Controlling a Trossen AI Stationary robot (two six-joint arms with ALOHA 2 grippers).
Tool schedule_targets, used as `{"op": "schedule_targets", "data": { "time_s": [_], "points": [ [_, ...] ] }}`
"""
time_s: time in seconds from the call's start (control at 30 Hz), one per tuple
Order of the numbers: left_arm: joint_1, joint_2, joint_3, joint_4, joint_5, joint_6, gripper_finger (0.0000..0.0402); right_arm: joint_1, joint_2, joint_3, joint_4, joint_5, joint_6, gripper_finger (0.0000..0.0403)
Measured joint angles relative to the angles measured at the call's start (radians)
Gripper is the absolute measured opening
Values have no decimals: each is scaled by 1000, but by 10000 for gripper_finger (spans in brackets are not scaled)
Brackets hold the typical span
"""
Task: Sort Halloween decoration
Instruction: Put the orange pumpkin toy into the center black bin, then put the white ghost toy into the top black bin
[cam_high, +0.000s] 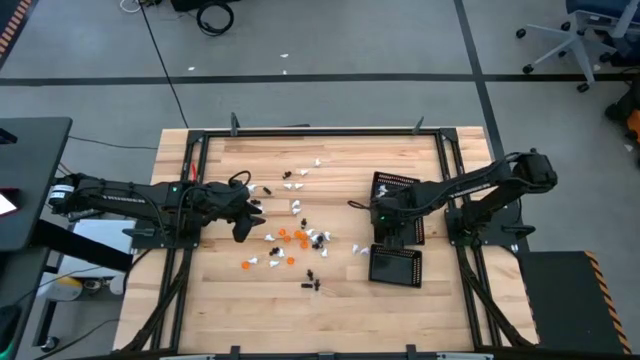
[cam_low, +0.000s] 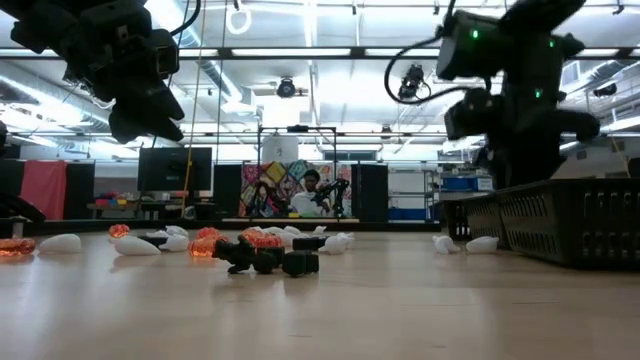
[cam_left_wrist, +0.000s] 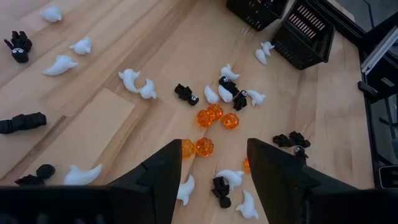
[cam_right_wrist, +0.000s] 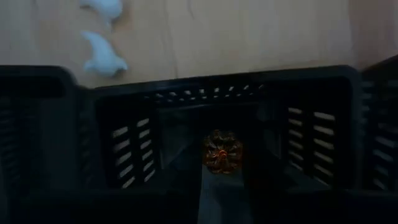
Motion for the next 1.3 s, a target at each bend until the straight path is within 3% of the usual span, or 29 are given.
{"op": "schedule_targets", "data": {
  "time_s": [0.2, 0.43, 0.67, 0.83, 1.07, 1.3],
  "points": [
    [0, 0, 0, 8, 0, 1, 192, -43, 39, -16, 12, 17, 15, 132],
    [0, 0, 0, 8, 0, 2, 192, -78, 49, 14, -29, -88, 28, 175],
    [0, 0, 0, 4, 0, 2, 192, -72, 42, 222, -230, -84, -33, 173],
    [0, 0, 0, 7, 0, 13, 192, -55, 61, 362, -166, -20, -44, 171],
    [0, 0, 0, 7, 0, 14, 192, -37, 239, 436, 15, -94, -87, 181],
    [0, 0, 0, 7, 0, 18, 192, -7, 443, 541, 69, -112, -105, 224]
  ]
}}
